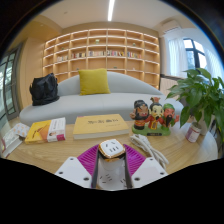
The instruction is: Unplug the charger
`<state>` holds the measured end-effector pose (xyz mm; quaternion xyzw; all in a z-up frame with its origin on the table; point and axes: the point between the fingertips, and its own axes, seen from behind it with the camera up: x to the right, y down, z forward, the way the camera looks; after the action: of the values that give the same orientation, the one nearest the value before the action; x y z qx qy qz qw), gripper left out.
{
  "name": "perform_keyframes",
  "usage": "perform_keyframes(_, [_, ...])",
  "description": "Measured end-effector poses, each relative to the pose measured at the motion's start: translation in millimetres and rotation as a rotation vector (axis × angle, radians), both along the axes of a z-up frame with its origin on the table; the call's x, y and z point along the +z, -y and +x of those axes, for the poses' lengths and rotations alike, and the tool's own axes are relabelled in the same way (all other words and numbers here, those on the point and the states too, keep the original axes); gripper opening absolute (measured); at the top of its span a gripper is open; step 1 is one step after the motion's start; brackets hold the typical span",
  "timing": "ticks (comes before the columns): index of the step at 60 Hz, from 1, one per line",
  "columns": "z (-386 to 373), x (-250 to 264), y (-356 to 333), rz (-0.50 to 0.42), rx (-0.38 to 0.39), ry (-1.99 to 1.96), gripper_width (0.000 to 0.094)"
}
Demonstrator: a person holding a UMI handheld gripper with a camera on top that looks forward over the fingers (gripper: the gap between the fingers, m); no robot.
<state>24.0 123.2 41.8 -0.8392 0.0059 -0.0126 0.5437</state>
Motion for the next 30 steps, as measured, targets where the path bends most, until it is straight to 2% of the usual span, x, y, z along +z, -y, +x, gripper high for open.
perform_keyframes(7, [-1,1,1,-0.019,-0.008,-0.004,0.0274])
perform_keyframes(14, [-1,7,3,-0.013,-0.010,-0.022,0.0240])
perform_keyframes(16, [4,41,-2,0.083,-0.018,-0.005,0.0234])
perform_keyframes(18, [13,96,0,0.243,-0.028,0.075,0.0234])
perform_keyframes(20, [15,150,3,0.351,-0.029,0.123,0.0232])
perform_keyframes(25, [14,251,6,0.434,0.001,0.042,0.0232])
perform_keyframes(30, [31,276,7,0.464,0.006,0.008,0.0232])
